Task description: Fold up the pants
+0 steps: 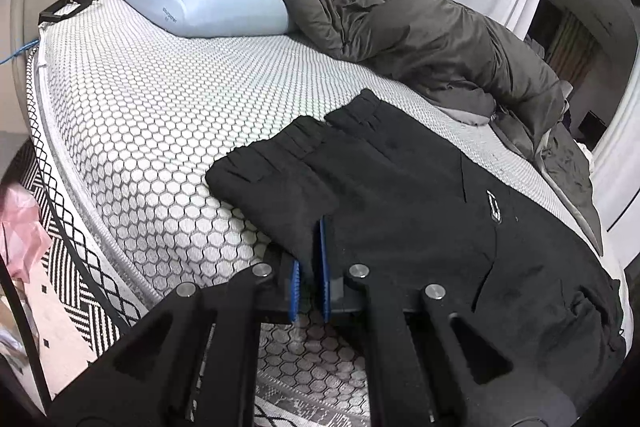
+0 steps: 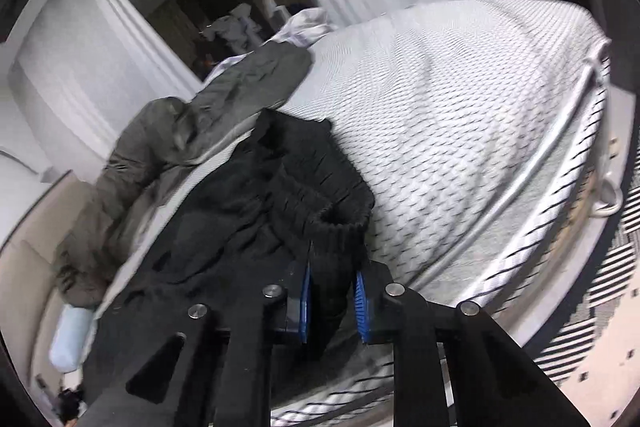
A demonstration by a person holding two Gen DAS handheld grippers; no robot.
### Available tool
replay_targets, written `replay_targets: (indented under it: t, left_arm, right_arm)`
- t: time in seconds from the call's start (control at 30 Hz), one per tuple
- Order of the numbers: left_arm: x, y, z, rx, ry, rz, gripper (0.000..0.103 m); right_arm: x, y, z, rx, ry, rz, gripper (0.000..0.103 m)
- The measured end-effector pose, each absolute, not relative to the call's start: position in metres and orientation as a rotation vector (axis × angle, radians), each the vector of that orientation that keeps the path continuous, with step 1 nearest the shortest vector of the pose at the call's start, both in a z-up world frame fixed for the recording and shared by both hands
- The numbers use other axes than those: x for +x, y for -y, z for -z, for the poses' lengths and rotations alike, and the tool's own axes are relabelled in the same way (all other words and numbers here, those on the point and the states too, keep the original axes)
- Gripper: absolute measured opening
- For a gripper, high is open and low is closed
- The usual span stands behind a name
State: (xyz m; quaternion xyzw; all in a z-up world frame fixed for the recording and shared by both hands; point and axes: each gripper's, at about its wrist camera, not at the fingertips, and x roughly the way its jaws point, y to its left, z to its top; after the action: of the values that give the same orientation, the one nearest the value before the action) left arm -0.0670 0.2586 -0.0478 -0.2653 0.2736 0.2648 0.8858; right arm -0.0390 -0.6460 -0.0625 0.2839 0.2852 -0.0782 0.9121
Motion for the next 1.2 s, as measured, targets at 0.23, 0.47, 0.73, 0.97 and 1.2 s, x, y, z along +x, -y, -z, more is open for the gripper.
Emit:
replay_targets:
  t: [0.23,0.47,0.73,0.97,1.2]
  left_arm:
    - [-0.069,-0.256,0.052,-0.521,-0.617,-0.536,0.005]
    - [-0.099,-0.247,0.021,-0.564,-0.504,-0.411,0.094]
    - [-0.066,-0.186,-0.041,-0.355,-0.413,-0.231,0.102]
    - [0.041,-0.136,-0.043,-0.311,-0.501,-0.066,0.102]
    - [0.133,-0.136,-0.01,-0.38,-0.596,0.041,0.102]
  right_arm:
    - [-0.035,0.648,0.067,0.545,-0.624,0.242,0.053]
    - [-0.055,0.612,0.009,0.46,-0.404,0.109,0.101]
    - [0.015,0.56,-0.032,0.262,-0.567,-0.045,0.103]
    - [0.126,0.574,-0.02,0.246,-0.699,-0.07,0.103]
    - [0.25,0.609,0.008,0.309,-0.834,-0.065,0.102]
